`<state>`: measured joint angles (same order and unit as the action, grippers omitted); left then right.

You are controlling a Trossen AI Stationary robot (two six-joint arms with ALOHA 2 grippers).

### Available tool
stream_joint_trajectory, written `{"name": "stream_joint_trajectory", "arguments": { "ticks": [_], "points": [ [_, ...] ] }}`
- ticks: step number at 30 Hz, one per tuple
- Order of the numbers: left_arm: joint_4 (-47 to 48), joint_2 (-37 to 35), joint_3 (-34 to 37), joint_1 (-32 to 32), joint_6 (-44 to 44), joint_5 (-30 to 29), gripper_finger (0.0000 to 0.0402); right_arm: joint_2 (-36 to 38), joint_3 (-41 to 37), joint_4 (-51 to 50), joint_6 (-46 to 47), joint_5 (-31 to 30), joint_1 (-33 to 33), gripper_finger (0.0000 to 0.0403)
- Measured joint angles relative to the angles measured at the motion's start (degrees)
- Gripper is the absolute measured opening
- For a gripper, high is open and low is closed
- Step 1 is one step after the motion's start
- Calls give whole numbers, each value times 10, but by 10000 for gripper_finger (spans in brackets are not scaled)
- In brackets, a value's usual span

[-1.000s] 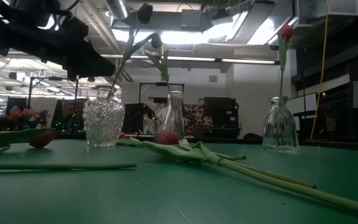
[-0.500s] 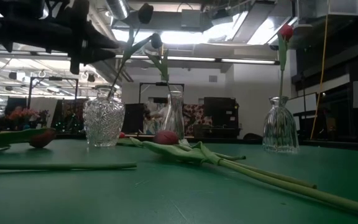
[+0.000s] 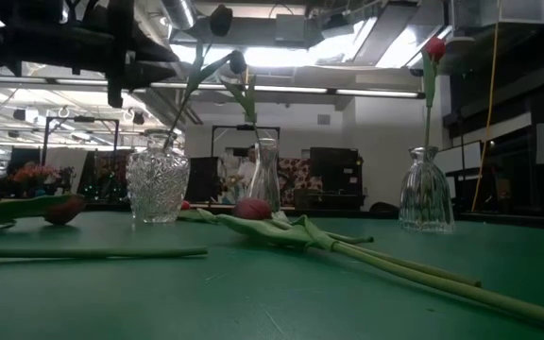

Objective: Sort flowers into vase by color
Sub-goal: Put the right black tulip into the bottom left transparent vase

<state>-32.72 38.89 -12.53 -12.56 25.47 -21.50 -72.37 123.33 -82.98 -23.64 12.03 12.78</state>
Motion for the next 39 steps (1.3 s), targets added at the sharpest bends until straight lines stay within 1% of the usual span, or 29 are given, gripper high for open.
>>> {"name": "stream_joint_trajectory", "arguments": {
  "ticks": [4, 8, 12, 17, 20, 23, 25, 30, 35, 37, 39],
  "points": [
    [-8, 0, 0, 0, 1, 0, 141, 74, -102, 36, 15, 25, 0, 325],
    [-8, 0, 0, 0, 1, 0, 141, 164, -244, 141, 37, 26, 0, 325],
    [-18, 0, 0, 0, 1, 0, 141, 251, -368, 246, 63, -6, 0, 325],
    [-21, 0, 0, 0, -3, 0, 141, 321, -476, 308, 100, -22, 0, 325],
    [-21, 0, 0, 0, -5, 0, 141, 348, -519, 336, 128, -34, 0, 325],
    [-21, 0, 0, 0, -19, -1, 141, 364, -545, 339, 145, -35, 0, 325],
    [-21, 0, 0, 0, -30, 0, 141, 371, -558, 339, 150, -35, 0, 325],
    [-24, 0, 0, -3, -13, 4, 141, 374, -594, 341, 158, -36, 0, 325],
    [-22, 15, 0, -19, -31, 76, 145, 374, -625, 361, 158, -41, 0, 325],
    [-23, 26, 0, -25, -31, 107, 154, 374, -634, 372, 157, -41, 0, 325],
    [-20, 39, 0, -28, -34, 124, 167, 374, -636, 371, 157, -41, 0, 325]
  ]
}}
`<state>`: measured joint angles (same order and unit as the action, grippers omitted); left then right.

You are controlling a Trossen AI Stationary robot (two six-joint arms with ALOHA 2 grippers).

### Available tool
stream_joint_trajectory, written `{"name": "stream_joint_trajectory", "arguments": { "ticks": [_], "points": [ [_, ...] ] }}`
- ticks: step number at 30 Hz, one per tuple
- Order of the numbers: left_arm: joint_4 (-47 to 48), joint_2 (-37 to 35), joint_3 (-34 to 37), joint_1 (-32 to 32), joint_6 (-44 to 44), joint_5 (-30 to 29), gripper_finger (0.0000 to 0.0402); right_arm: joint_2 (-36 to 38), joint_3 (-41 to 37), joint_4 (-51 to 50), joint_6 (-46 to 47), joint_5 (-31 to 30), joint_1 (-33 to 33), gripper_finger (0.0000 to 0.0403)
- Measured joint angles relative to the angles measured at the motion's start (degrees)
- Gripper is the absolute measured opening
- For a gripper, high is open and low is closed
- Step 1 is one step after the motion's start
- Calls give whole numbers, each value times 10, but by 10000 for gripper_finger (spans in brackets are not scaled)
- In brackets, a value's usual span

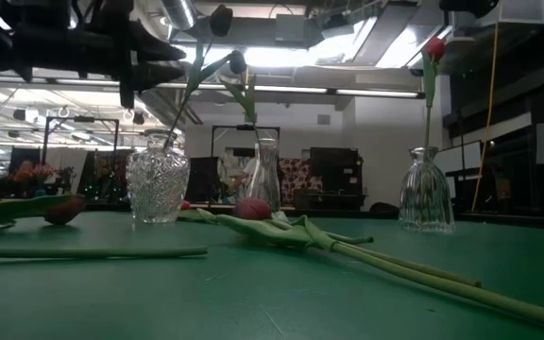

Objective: Sort flowers into vase by color
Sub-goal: Put the right black tulip into the bottom left transparent vase

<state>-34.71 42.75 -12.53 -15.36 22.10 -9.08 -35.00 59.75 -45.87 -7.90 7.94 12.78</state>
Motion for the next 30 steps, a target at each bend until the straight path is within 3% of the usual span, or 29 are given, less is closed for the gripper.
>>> {"name": "stream_joint_trajectory", "arguments": {
  "ticks": [10, 16, 21, 30],
  "points": [
    [60, 27, 0, 1, -90, 7, 237, 0, 0, -1, 16, 2, 0, 325],
    [73, 22, 0, 0, -121, 9, 239, 0, 0, -2, 27, 5, 0, 325],
    [121, 22, 0, 1, -99, 44, 238, 0, 0, -2, 34, 5, 0, 325],
    [147, 22, 0, 9, -77, 39, 238, 0, 0, -2, 34, -4, 0, 325]
  ]
}}
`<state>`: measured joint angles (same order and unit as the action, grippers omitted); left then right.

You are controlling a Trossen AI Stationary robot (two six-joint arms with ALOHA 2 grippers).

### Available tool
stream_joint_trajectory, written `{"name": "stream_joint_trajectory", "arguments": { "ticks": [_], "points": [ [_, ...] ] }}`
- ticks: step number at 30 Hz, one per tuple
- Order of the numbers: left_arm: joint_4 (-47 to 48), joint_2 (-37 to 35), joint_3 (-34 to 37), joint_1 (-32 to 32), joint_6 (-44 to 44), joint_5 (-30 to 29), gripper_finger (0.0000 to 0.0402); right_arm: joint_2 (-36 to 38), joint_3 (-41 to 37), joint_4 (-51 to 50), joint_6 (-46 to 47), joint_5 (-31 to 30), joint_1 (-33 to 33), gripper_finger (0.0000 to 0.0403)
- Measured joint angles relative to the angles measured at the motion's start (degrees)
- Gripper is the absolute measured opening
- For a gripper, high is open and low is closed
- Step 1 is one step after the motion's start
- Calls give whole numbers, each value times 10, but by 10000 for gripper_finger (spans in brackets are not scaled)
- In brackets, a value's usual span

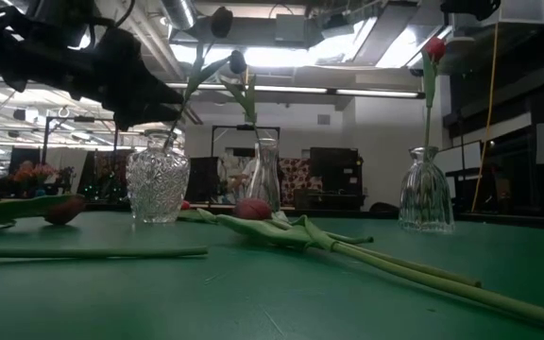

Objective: Sort flowers into vase by color
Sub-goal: Put the right black tulip into the bottom left transparent vase

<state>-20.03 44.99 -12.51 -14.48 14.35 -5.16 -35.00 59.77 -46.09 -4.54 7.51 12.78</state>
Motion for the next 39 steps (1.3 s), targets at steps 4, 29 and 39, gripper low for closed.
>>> {"name": "stream_joint_trajectory", "arguments": {
  "ticks": [4, 29, 39],
  "points": [
    [-2, 4, 0, 0, 0, -2, 238, 0, 0, 0, 0, 0, 0, 325],
    [16, 61, -46, 0, -9, -28, 121, -1, 0, 1, 17, 0, 0, 325],
    [12, 47, -46, 0, 79, -90, 24, -1, 0, 1, 17, 0, 0, 325]
  ]
}}
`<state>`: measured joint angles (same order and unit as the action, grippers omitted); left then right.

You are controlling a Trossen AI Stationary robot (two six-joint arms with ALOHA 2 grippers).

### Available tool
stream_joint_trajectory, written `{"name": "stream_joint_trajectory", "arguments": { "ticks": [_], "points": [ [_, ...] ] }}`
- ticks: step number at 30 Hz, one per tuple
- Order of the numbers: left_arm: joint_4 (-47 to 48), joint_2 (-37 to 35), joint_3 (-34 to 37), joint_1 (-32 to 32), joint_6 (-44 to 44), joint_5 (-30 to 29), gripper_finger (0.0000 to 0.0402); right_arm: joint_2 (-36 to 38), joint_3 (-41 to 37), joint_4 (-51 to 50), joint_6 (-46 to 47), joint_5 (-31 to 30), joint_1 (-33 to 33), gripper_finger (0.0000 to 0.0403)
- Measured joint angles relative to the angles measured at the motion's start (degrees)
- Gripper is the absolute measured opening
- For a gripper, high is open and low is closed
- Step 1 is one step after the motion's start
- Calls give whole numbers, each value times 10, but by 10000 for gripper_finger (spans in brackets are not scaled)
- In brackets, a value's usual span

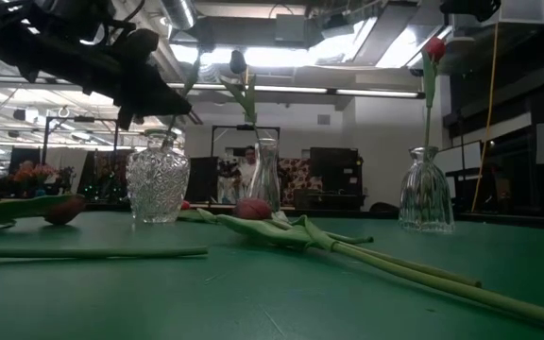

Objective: Sort flowers into vase by color
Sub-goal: Put the right black tulip into the bottom left transparent vase

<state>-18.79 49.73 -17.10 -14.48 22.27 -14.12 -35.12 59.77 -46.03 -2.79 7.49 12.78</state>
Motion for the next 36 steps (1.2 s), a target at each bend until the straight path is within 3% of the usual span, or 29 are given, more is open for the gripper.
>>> {"name": "stream_joint_trajectory", "arguments": {
  "ticks": [4, 9, 15, 24, 30, 36],
  "points": [
    [-1, -29, 0, 0, 53, -34, 6, 0, 0, 0, 0, 0, 0, 325],
    [9, -79, 0, 4, 69, -44, 17, 0, 0, 0, 0, 0, 0, 325],
    [41, -95, 0, 23, 49, -55, 11, 0, 0, 0, 1, 0, 0, 325],
    [38, -92, 0, 77, 21, -121, 14, 0, 0, 0, 31, 8, 0, 325],
    [35, -92, 0, 119, -25, -130, 13, 0, 0, 0, 39, 11, 0, 325],
    [-6, -92, 1, 153, -88, -184, 11, 0, 0, 1, 39, 11, 0, 325]
  ]
}}
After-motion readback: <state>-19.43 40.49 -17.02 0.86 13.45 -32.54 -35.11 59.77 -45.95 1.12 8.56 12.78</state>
